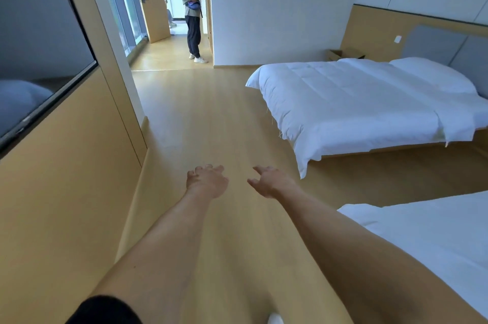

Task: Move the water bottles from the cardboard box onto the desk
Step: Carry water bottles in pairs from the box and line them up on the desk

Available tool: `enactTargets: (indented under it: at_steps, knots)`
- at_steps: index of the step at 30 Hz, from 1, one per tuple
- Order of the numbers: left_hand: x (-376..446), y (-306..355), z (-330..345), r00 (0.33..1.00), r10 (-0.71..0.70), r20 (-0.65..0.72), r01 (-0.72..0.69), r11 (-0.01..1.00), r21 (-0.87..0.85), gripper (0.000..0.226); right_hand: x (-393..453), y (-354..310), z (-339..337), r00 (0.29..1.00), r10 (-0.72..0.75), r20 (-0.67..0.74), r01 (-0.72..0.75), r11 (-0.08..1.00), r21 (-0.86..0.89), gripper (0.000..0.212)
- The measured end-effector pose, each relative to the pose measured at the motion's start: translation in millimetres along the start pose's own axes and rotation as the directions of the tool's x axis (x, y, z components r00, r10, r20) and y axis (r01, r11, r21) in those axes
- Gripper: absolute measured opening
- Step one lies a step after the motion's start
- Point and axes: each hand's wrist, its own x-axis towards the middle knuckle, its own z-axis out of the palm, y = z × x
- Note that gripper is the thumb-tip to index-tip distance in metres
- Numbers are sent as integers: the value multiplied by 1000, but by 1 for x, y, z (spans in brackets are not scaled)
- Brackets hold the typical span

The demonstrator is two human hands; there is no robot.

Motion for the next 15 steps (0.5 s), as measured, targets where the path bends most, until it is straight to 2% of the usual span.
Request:
enactTargets:
  at_steps: [9,15]
  knots:
    - [167,51,-42,998,-39,57,41,999,-30,51,186,60,-55,999,-4,49,3,1000,16,60]
    - [271,74,-85,998,-58,31,60,997,-58,53,295,81,-102,996,-11,89,9,1000,17,62]
